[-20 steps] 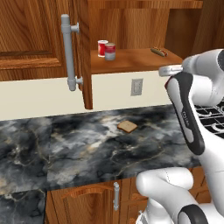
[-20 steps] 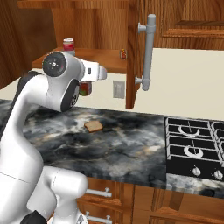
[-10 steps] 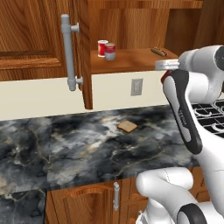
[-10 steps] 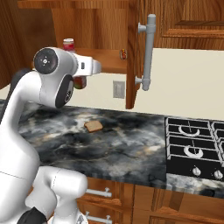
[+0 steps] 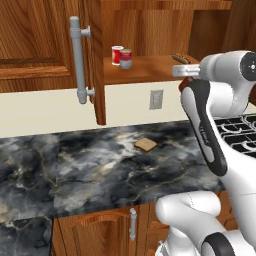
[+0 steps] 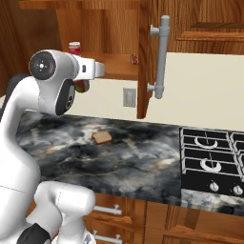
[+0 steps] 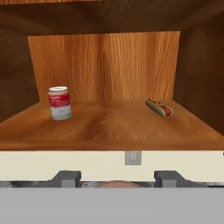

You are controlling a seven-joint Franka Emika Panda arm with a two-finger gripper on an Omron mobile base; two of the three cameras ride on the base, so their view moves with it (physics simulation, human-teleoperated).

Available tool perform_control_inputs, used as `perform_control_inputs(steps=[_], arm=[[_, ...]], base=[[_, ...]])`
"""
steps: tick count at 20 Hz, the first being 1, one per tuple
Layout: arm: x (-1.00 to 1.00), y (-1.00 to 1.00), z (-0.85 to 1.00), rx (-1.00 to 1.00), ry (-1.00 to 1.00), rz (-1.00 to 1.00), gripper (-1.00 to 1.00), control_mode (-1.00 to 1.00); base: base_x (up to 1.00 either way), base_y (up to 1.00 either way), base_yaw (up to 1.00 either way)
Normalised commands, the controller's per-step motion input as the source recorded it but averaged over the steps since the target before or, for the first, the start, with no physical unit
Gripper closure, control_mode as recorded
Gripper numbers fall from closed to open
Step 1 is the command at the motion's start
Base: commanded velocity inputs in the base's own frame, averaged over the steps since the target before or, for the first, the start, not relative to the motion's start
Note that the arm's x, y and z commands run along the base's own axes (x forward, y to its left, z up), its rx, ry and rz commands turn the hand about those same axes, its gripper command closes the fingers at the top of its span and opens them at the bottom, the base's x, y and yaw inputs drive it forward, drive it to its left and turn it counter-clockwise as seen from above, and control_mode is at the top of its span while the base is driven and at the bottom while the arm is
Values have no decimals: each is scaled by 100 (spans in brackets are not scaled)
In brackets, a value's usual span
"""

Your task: Pick the cans from the counter and place them in their designated side in the cabinet.

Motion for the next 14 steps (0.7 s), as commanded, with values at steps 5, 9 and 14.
perform_control_inputs(steps=[5, 9, 14], arm=[[9, 14, 7, 1, -5, 0, 100, -100], [12, 9, 5, 2, -7, 0, 100, -100], [17, 7, 3, 3, -7, 0, 100, -100]], base=[[0, 0, 0], [0, 0, 0], [0, 0, 0]])
